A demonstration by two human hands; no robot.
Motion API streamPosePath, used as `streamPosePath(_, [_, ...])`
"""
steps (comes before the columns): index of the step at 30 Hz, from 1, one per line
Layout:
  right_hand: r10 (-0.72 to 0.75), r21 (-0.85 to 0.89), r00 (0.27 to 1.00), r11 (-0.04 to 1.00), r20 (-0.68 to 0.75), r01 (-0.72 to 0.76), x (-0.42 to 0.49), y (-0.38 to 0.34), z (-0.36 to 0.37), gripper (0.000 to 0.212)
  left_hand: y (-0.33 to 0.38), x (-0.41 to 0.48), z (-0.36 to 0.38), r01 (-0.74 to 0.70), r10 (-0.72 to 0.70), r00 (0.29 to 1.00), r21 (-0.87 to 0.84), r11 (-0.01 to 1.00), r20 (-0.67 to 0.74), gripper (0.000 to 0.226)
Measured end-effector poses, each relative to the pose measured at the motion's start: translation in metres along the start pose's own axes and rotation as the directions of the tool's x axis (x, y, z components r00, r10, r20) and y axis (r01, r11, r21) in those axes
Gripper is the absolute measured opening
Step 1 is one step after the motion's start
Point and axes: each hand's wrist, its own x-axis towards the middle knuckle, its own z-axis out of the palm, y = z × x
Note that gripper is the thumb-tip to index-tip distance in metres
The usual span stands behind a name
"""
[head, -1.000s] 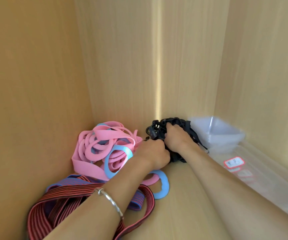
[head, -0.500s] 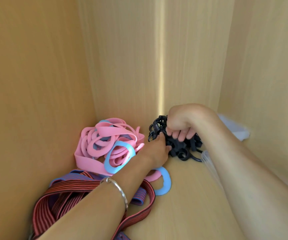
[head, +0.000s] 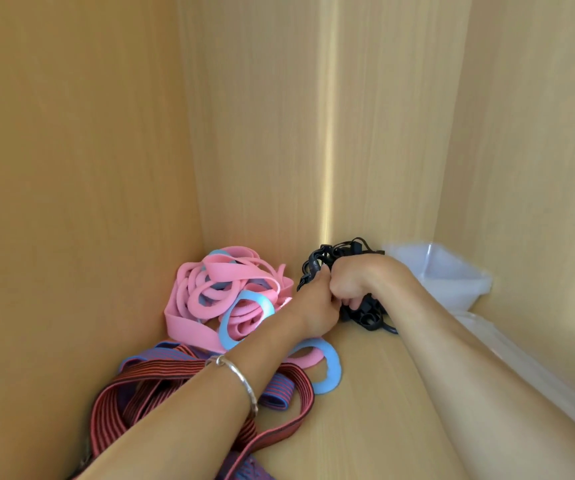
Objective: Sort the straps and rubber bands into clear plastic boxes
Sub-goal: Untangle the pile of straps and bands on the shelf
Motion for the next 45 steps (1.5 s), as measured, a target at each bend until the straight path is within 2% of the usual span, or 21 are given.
streamPosePath(4, [-0.056, 0.040, 0.992, 0.997, -0.114, 0.061, -0.021, -0.007, -0.005, 0.019, 0.024, -0.019, -0.035, 0.024, -0.028, 0.998, 0.081, 0.996, 0.053, 0.024])
streamPosePath(6, [-0.100, 0.016, 0.977, 0.994, -0.190, 0.105, -0.033, -0.011, -0.004, 0.019, 0.034, -0.032, -0.051, 0.031, -0.040, 0.997, 0.145, 0.989, 0.060, 0.016])
streamPosePath(9, [-0.170, -0.037, 0.951, 0.985, -0.257, 0.167, -0.052, -0.010, 0.003, 0.020, 0.042, -0.055, -0.060, -0.015, 0.010, 0.999, 0.165, 0.986, 0.033, 0.015])
streamPosePath(13, [-0.229, -0.051, 0.924, 0.973, -0.305, 0.225, -0.078, 0.003, 0.014, 0.022, 0.042, -0.075, -0.057, -0.078, 0.067, 0.996, 0.237, 0.968, 0.052, 0.015])
streamPosePath(15, [-0.221, -0.020, 0.924, 0.974, -0.313, 0.226, -0.090, 0.013, 0.020, 0.025, 0.038, -0.080, -0.054, -0.086, 0.073, 0.995, 0.228, 0.970, 0.065, 0.010])
streamPosePath(16, [-0.213, -0.002, 0.923, 0.975, -0.321, 0.224, -0.094, 0.018, 0.023, 0.026, 0.038, -0.084, -0.052, -0.076, 0.062, 0.996, 0.215, 0.974, 0.067, 0.014])
streamPosePath(18, [-0.193, 0.015, 0.917, 0.977, -0.349, 0.212, -0.097, 0.028, 0.028, 0.024, 0.037, -0.093, -0.048, -0.055, 0.039, 0.996, 0.216, 0.975, 0.078, 0.019])
streamPosePath(20, [-0.167, 0.006, 0.905, 0.983, -0.390, 0.184, -0.095, 0.038, 0.032, 0.022, 0.033, -0.101, -0.044, -0.072, 0.059, 0.996, 0.233, 0.970, 0.065, 0.012])
streamPosePath(22, [-0.144, 0.001, 0.882, 0.987, -0.448, 0.161, -0.089, 0.049, 0.036, 0.023, 0.028, -0.107, -0.038, -0.113, 0.102, 0.993, 0.250, 0.962, 0.056, 0.017])
streamPosePath(24, [-0.121, -0.012, 0.853, 0.991, -0.507, 0.134, -0.082, 0.061, 0.037, 0.024, 0.018, -0.109, -0.032, -0.111, 0.095, 0.993, 0.343, 0.933, 0.063, 0.017])
streamPosePath(26, [-0.105, -0.033, 0.817, 0.994, -0.566, 0.105, -0.073, 0.072, 0.037, 0.026, 0.008, -0.107, -0.024, -0.055, 0.035, 0.998, 0.447, 0.893, 0.053, 0.035])
streamPosePath(28, [-0.079, -0.044, 0.799, 0.997, -0.596, 0.067, -0.065, 0.081, 0.036, 0.030, 0.000, -0.104, -0.017, -0.011, 0.005, 1.000, 0.451, 0.893, 0.014, 0.045])
streamPosePath(31, [-0.014, -0.030, 0.820, 1.000, -0.573, -0.004, -0.055, 0.092, 0.035, 0.032, -0.002, -0.102, -0.011, 0.001, -0.010, 1.000, 0.472, 0.882, 0.016, 0.049])
streamPosePath(34, [0.063, 0.004, 0.848, 0.997, -0.527, -0.071, -0.044, 0.100, 0.033, 0.016, -0.002, -0.104, -0.008, 0.010, -0.009, 1.000, 0.519, 0.855, -0.005, 0.048])
streamPosePath(37, [0.111, -0.019, 0.845, 0.990, -0.524, -0.141, -0.039, 0.104, 0.030, 0.021, -0.005, -0.102, -0.007, 0.015, -0.006, 1.000, 0.526, 0.850, -0.019, 0.049])
streamPosePath(40, [0.125, -0.060, 0.835, 0.981, -0.535, -0.185, -0.042, 0.104, 0.025, 0.026, -0.007, -0.097, -0.007, 0.022, -0.025, 1.000, 0.547, 0.837, -0.002, 0.050])
streamPosePath(45, [0.062, -0.180, 0.816, 0.963, -0.575, -0.200, -0.048, 0.093, 0.018, 0.008, -0.007, -0.097, -0.007, 0.025, -0.039, 0.999, 0.563, 0.826, 0.012, 0.050])
